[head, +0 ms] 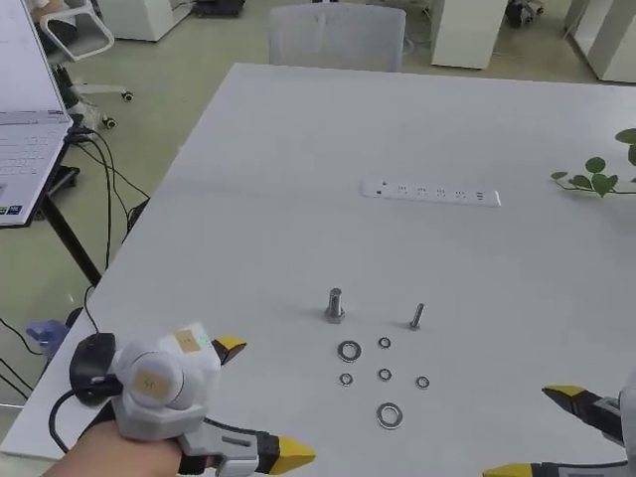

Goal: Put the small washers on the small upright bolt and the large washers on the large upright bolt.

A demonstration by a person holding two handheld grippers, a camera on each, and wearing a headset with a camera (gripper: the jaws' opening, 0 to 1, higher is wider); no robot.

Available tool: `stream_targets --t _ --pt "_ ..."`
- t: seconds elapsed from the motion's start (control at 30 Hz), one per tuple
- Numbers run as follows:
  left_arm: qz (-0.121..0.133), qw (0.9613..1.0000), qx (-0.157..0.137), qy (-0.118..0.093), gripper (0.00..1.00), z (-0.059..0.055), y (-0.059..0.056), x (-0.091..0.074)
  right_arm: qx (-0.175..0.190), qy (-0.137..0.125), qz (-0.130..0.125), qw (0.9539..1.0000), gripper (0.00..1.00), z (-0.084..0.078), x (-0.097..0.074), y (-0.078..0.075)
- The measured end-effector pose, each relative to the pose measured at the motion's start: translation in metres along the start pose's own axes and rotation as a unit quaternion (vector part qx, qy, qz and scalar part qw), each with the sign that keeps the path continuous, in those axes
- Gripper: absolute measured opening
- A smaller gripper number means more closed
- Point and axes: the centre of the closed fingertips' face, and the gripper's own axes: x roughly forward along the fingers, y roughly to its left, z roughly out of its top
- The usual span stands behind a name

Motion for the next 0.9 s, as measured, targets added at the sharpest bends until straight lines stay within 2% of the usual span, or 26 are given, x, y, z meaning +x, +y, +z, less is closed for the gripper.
stream_targets --t 0.13,0.2,0.27,0.4,0.63,0.73,0.8,0.9 --pt "-0.003 1.0 -0.001 -0.002 0.98 0.003 -0.001 0.0 0.008 0.0 0.002 1.0 1.0 0.005 0.0 0.002" --pt "-0.004 1.0 0.003 0.005 0.97 0.002 -0.001 0.001 0.006 0.002 0.005 1.0 0.99 0.006 0.001 0.004" --pt "-0.005 0.9999 0.002 0.01 0.97 0.001 0.0 0.002 0.004 0.009 0.006 0.9999 0.99 0.004 0.004 0.003" --pt "-0.005 1.0 0.004 0.007 0.97 0.002 0.001 0.004 -0.004 0.027 0.01 0.9996 0.97 0.001 0.007 0.002" --pt "-0.009 0.9998 0.005 0.016 0.96 -0.003 0.002 0.01 -0.017 0.038 0.015 0.999 0.96 0.003 0.014 0.0" --pt "-0.011 0.9998 0.001 0.014 0.96 -0.002 0.003 0.011 -0.024 0.046 0.018 0.9985 0.96 0.003 0.017 -0.001" --pt "-0.013 0.9999 -0.002 0.004 0.97 0.002 0.004 0.011 -0.032 0.052 0.019 0.9979 0.96 0.003 0.019 -0.003" --pt "-0.01 0.9999 -0.003 0.008 0.96 0.001 0.007 0.012 -0.043 0.061 0.028 0.9968 0.96 0.006 0.023 -0.005"
